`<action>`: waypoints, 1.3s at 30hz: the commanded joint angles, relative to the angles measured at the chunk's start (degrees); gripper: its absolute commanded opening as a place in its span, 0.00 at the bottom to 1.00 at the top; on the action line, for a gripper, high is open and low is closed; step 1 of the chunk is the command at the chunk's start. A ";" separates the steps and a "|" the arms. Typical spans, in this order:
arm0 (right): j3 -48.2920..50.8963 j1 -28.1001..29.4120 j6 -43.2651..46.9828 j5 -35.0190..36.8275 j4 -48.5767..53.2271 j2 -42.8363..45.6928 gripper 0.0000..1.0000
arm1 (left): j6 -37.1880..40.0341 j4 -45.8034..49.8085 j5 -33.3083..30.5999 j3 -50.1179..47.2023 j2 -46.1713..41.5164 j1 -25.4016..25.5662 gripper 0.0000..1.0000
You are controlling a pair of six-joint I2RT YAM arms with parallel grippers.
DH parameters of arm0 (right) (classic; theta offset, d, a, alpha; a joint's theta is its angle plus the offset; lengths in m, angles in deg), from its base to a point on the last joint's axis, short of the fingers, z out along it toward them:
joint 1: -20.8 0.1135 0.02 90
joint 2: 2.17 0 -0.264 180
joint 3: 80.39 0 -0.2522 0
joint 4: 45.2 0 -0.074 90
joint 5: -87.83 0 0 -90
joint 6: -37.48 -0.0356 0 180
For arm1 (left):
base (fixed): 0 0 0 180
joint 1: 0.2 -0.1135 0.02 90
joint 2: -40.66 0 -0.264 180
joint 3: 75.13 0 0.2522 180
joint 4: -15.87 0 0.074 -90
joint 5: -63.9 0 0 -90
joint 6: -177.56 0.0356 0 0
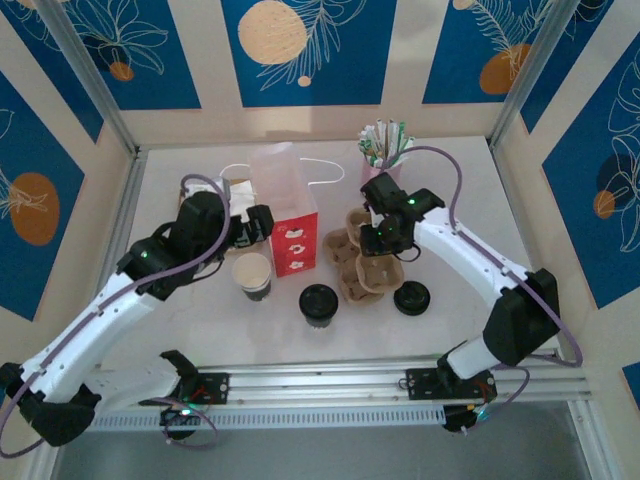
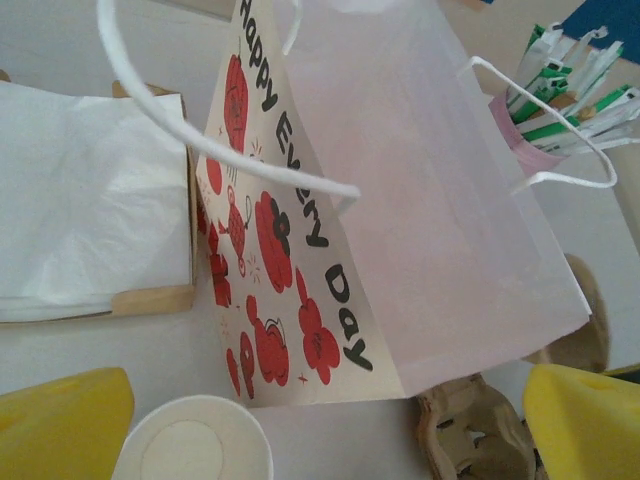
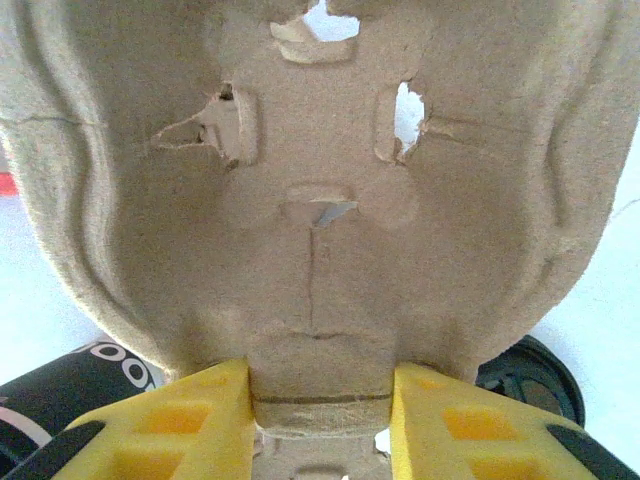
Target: Pack the takeout coffee
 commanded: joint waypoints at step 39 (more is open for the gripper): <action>-34.94 0.50 -1.67 -24.65 6.55 5.02 0.38 | -17.96 12.85 1.25 10.12 11.63 11.07 0.13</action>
